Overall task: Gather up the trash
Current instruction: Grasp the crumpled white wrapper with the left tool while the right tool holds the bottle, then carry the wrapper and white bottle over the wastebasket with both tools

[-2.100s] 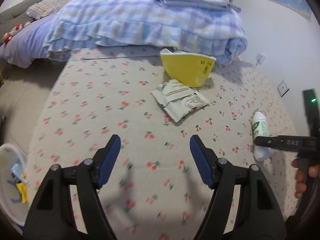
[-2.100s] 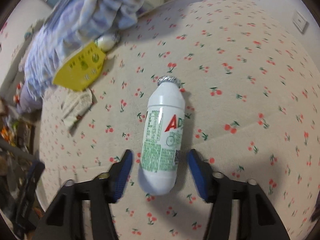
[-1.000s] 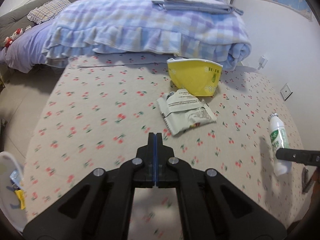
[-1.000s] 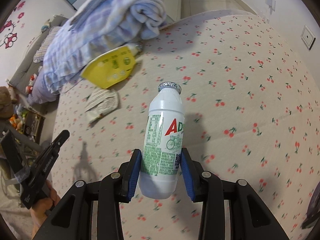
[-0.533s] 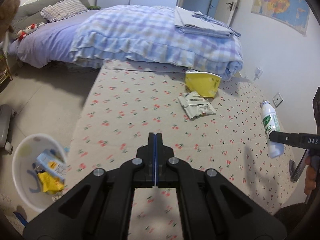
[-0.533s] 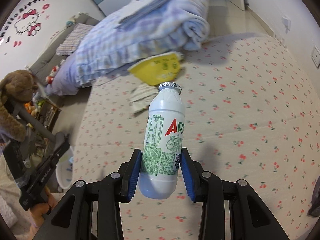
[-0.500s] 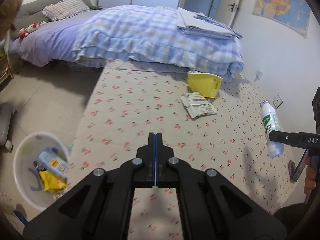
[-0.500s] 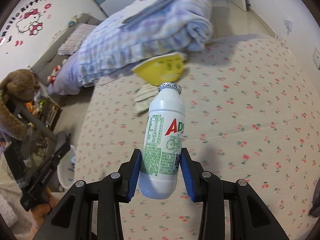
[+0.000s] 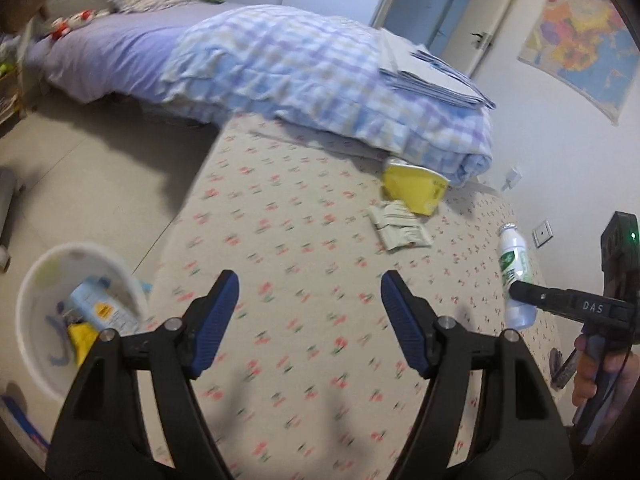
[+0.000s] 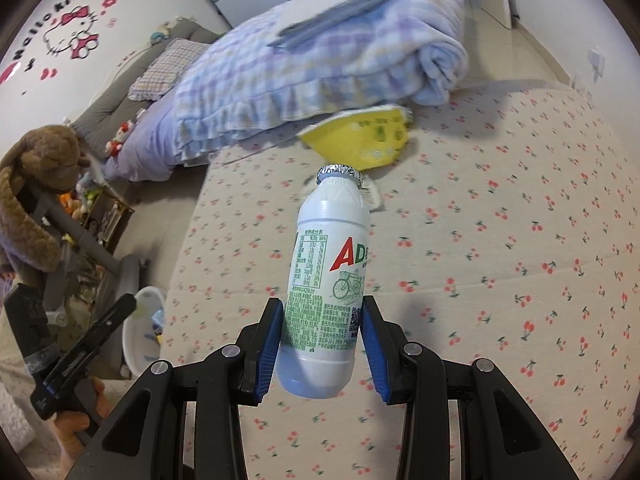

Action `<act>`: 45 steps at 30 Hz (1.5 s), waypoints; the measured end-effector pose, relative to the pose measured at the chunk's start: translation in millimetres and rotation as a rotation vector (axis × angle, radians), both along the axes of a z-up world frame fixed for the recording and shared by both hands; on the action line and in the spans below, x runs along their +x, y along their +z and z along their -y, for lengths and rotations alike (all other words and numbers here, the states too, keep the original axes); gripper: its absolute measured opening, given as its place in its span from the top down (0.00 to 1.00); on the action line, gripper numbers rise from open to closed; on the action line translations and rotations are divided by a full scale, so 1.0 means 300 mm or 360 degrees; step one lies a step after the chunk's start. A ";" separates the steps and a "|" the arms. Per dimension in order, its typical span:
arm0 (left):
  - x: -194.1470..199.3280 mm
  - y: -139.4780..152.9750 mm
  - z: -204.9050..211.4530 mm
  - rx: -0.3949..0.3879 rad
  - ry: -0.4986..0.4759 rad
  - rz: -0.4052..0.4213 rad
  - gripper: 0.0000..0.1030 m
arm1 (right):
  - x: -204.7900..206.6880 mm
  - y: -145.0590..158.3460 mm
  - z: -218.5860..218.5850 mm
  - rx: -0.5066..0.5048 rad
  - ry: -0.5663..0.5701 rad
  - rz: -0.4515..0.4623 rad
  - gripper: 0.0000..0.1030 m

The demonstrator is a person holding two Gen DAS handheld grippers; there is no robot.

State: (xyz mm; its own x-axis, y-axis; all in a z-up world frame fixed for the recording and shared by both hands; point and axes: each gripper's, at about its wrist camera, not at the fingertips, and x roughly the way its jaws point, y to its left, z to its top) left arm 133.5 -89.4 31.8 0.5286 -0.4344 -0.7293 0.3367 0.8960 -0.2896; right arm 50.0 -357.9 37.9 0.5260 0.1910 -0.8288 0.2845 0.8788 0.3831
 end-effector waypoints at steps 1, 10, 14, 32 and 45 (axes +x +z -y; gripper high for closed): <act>0.013 -0.009 0.059 0.0039 -0.0046 -0.0002 0.29 | -0.001 -0.007 0.017 0.0003 -0.0014 -0.0011 0.61; 0.142 -0.147 0.449 0.0206 -0.0262 0.0006 0.28 | -0.033 -0.081 0.240 -0.0012 -0.0136 -0.0099 0.61; 0.217 -0.210 0.570 0.0221 -0.0255 -0.0004 0.28 | -0.050 -0.115 0.334 -0.0029 -0.0188 -0.0142 0.61; 0.246 -0.292 0.677 0.0375 -0.0200 0.0088 0.82 | -0.068 -0.178 0.462 -0.0046 -0.0222 -0.0214 0.61; 0.118 -0.169 0.492 0.0323 -0.0207 0.0109 0.95 | -0.082 -0.106 0.344 -0.0025 -0.0158 -0.0124 0.61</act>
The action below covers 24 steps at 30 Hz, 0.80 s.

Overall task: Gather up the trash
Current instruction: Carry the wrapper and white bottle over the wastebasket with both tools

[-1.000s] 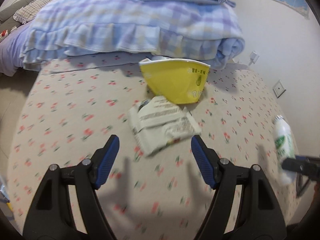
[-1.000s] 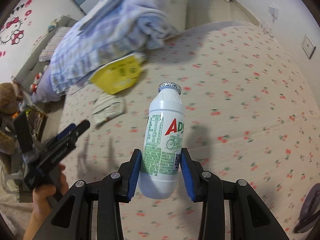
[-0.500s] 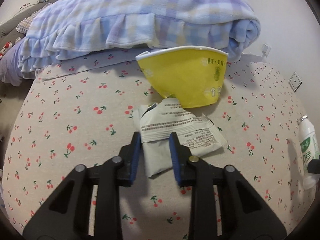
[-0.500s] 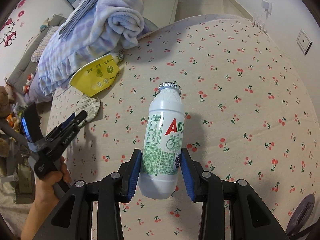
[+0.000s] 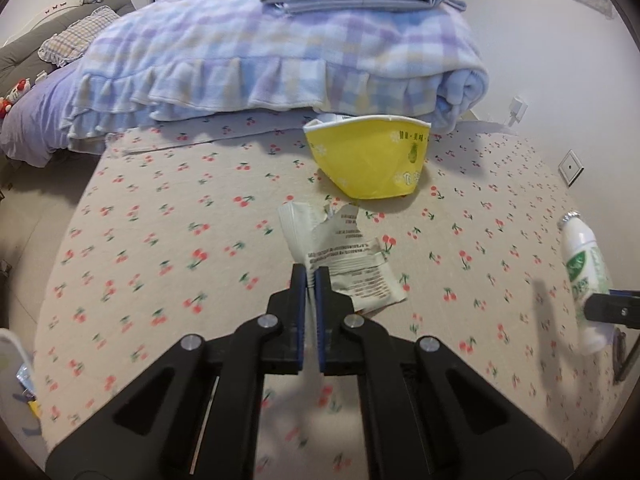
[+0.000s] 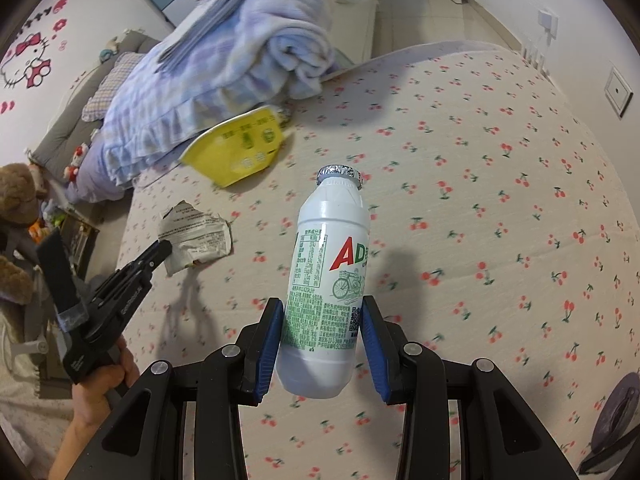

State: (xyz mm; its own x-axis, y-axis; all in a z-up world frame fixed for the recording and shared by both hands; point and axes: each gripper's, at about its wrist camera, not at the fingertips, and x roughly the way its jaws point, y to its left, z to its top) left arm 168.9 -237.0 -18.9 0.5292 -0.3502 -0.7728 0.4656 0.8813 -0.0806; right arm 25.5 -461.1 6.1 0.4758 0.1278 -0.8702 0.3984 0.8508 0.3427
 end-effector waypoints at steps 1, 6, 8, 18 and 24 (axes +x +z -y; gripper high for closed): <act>-0.011 0.005 0.003 0.0001 0.0002 0.0003 0.95 | -0.001 0.004 -0.011 -0.0002 0.0007 0.0004 0.61; -0.051 0.069 -0.105 -0.0032 0.0037 0.0018 0.95 | 0.006 0.032 -0.086 0.0002 0.0055 0.0041 0.61; -0.072 0.095 -0.152 -0.0039 0.0050 0.0024 0.95 | 0.011 0.045 -0.123 0.0006 0.0080 0.0056 0.61; -0.149 0.196 -0.424 -0.0061 0.0160 0.0065 0.95 | 0.066 0.086 -0.359 -0.0001 0.0243 0.0104 0.61; -0.170 0.205 -0.626 -0.0076 0.0306 0.0065 0.95 | 0.120 0.085 -0.523 -0.0012 0.0354 0.0107 0.61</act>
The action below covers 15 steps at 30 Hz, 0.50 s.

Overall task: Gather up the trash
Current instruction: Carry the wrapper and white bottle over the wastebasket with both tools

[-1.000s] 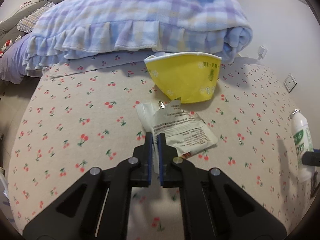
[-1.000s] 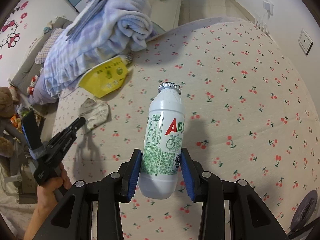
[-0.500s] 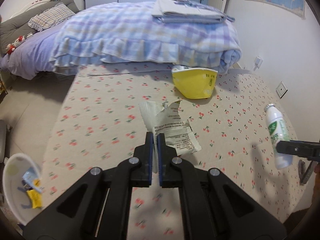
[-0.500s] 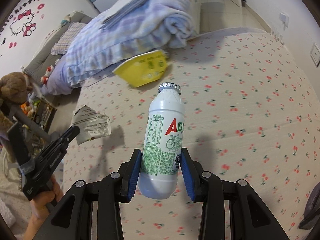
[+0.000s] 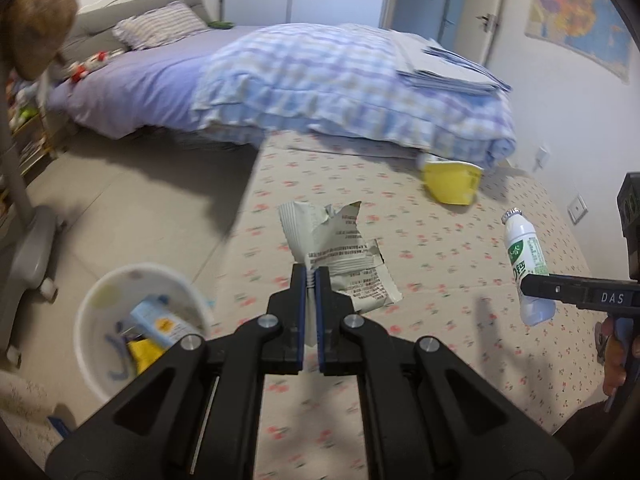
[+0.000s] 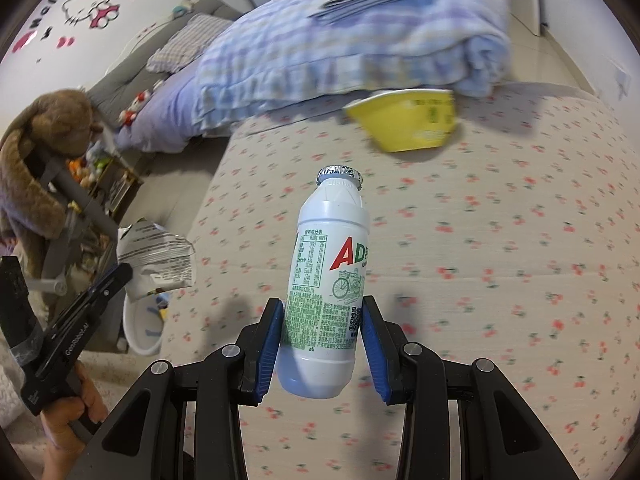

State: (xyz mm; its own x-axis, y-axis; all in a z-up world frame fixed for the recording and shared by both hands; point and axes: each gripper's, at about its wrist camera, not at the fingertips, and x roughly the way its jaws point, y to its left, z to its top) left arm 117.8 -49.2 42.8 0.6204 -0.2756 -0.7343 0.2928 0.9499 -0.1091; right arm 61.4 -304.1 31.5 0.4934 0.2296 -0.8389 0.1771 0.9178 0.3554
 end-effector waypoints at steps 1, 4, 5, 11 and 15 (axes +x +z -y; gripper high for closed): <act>0.001 -0.001 -0.041 -0.0011 0.0036 -0.0009 0.95 | 0.008 -0.003 -0.025 -0.0002 0.0017 -0.0002 0.61; 0.004 0.001 -0.141 -0.0037 0.0124 -0.0024 0.95 | 0.031 -0.013 -0.101 -0.0007 0.0062 -0.0011 0.61; 0.004 0.000 -0.174 -0.0047 0.0154 -0.0033 0.95 | 0.040 -0.017 -0.129 -0.0008 0.0079 -0.0016 0.61; 0.002 -0.017 -0.331 -0.0051 0.0313 -0.0061 0.95 | 0.077 -0.041 -0.260 -0.0017 0.0171 -0.0031 0.61; 0.000 -0.034 -0.411 -0.0048 0.0392 -0.0097 0.94 | 0.103 -0.060 -0.346 -0.0022 0.0222 -0.0041 0.61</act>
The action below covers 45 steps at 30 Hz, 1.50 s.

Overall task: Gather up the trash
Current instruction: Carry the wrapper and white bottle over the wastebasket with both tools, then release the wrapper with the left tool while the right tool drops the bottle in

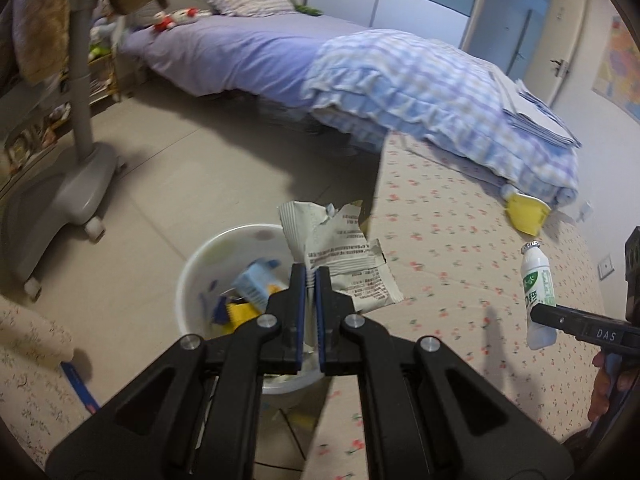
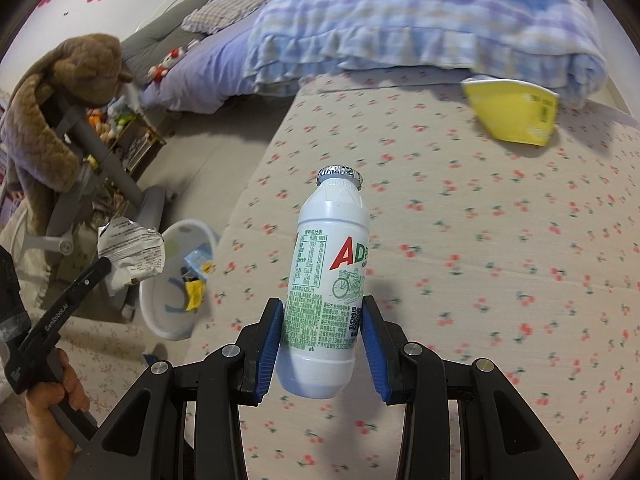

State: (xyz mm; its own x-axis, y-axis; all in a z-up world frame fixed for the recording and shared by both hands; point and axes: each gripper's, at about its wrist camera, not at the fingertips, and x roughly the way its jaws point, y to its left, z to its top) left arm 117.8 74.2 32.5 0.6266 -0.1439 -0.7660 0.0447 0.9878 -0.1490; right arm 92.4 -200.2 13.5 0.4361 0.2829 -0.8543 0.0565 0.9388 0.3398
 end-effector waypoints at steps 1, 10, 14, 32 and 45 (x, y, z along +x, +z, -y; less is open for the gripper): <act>-0.001 -0.003 -0.015 0.0004 0.0016 -0.0006 0.94 | 0.002 -0.003 -0.015 -0.0001 0.0009 0.0000 0.61; 0.014 -0.061 -0.136 0.0070 0.0182 -0.0155 0.80 | 0.049 -0.030 -0.205 -0.0004 0.0147 0.0010 0.61; 0.006 -0.096 -0.207 0.0042 0.0324 -0.0276 0.28 | 0.070 -0.050 -0.279 0.0008 0.0196 0.0007 0.61; -0.040 -0.129 -0.350 0.0146 0.0425 -0.0310 0.07 | 0.176 -0.140 -0.561 0.0038 0.0415 0.0021 0.60; -0.039 -0.131 -0.336 0.0157 0.0390 -0.0316 0.07 | 0.171 -0.108 -0.543 0.0058 0.0404 0.0120 0.28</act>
State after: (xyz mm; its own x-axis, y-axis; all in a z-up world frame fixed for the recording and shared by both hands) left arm 106.1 175.1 -6.8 0.4703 0.0736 -0.8794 -0.2166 0.9757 -0.0342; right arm 143.9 -37.3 -19.0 0.4093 0.4212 -0.8094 -0.2059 0.9068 0.3678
